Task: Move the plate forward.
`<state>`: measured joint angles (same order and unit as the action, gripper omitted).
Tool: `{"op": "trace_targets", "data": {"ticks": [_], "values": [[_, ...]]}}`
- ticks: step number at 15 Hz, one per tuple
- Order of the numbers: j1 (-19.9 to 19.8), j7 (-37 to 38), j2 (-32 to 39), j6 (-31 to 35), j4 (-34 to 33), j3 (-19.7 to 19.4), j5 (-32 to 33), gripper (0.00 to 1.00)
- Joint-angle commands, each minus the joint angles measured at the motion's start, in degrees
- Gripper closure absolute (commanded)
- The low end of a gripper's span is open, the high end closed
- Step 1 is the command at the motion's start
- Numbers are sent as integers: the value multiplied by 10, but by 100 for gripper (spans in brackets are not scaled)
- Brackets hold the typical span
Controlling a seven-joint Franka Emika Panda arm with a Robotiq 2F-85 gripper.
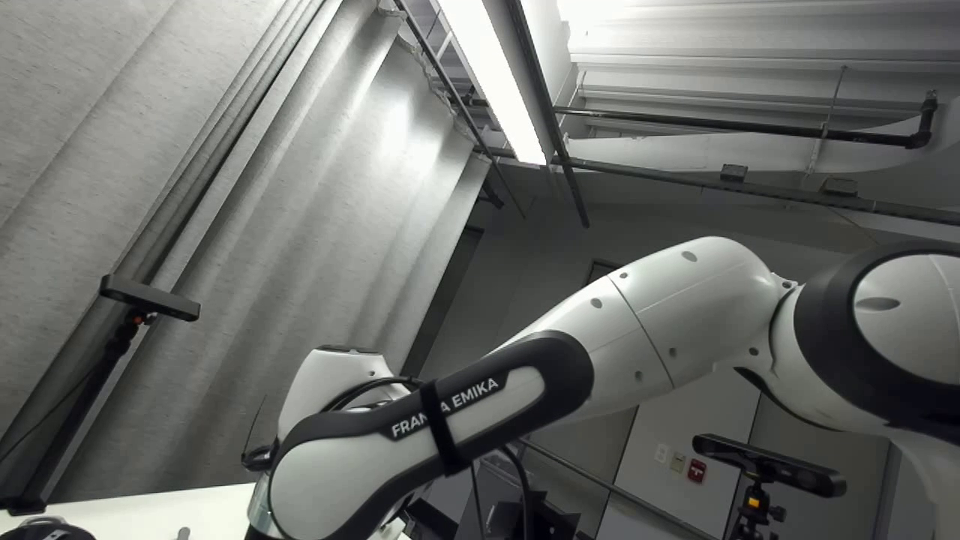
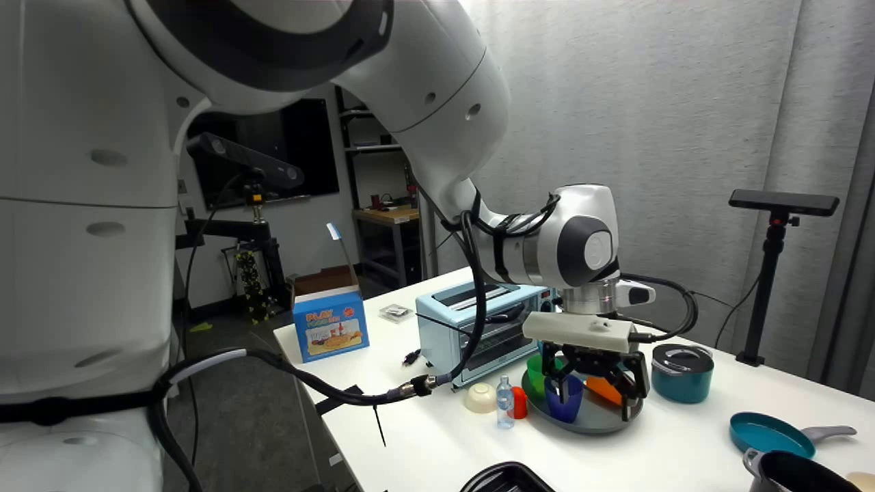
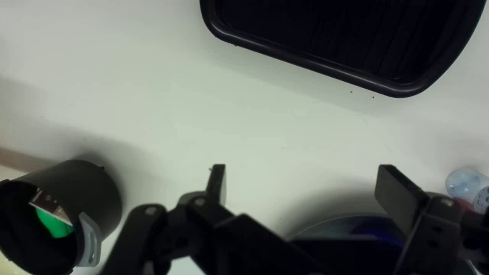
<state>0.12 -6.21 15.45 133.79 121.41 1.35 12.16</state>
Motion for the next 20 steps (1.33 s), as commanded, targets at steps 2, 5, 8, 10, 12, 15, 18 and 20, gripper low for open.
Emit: {"op": "trace_targets", "data": {"ticks": [2,5,8,10,12,15,18,20], "values": [[4,-2,2,-1,-3,-4,-2,0],[4,-2,2,-1,-4,-4,-2,0],[4,4,5,3,-3,-8,5,0],[2,4,16,5,-10,-12,8,0],[2,2,30,6,-21,-15,11,0],[3,-4,56,6,-46,-17,13,0],[5,-8,83,4,-78,-15,10,0],[5,-10,103,5,-100,-13,7,0]]}}
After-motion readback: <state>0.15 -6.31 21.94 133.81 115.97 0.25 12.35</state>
